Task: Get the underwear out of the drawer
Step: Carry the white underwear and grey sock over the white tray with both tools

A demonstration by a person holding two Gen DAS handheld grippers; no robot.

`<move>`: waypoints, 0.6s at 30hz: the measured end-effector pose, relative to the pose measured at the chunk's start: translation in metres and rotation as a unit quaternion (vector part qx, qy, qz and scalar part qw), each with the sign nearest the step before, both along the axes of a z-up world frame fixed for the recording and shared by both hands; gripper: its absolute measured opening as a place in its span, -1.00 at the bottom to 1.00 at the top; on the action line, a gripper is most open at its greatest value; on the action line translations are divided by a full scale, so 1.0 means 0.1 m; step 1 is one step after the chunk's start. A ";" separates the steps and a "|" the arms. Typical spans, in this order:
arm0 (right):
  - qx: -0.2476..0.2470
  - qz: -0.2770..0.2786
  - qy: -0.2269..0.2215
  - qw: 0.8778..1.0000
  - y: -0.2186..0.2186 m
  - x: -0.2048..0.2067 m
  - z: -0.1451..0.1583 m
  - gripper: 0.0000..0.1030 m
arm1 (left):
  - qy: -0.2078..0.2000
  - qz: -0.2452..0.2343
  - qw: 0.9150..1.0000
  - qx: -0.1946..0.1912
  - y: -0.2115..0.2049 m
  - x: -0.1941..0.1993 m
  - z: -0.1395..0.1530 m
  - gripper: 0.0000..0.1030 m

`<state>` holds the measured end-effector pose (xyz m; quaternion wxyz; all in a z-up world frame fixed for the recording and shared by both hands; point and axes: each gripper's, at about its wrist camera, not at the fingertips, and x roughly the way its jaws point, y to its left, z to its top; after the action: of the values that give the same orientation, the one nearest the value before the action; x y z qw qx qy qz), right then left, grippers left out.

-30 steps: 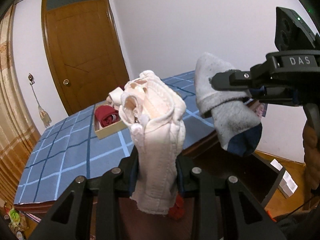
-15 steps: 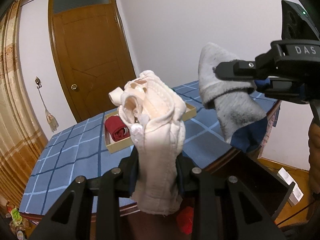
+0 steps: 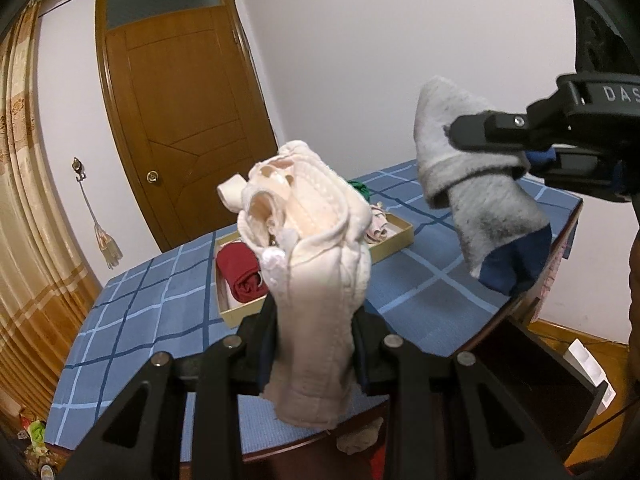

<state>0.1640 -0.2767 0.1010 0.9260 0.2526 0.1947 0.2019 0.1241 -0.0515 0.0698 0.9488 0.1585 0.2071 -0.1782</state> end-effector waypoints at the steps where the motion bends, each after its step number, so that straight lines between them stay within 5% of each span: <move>1: 0.000 0.000 0.000 1.000 -0.01 0.02 0.00 -0.61 | 0.000 0.001 1.000 -0.001 0.01 0.03 0.00 -0.42; 18: -0.003 -0.013 0.000 1.000 -0.02 0.39 0.02 -0.61 | 0.014 0.012 1.000 -0.007 0.02 0.23 -0.08 -0.42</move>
<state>0.2030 -0.2789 0.1028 0.9294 0.2522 0.1920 0.1894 0.1474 -0.0494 0.0620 0.9490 0.1471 0.2206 -0.1707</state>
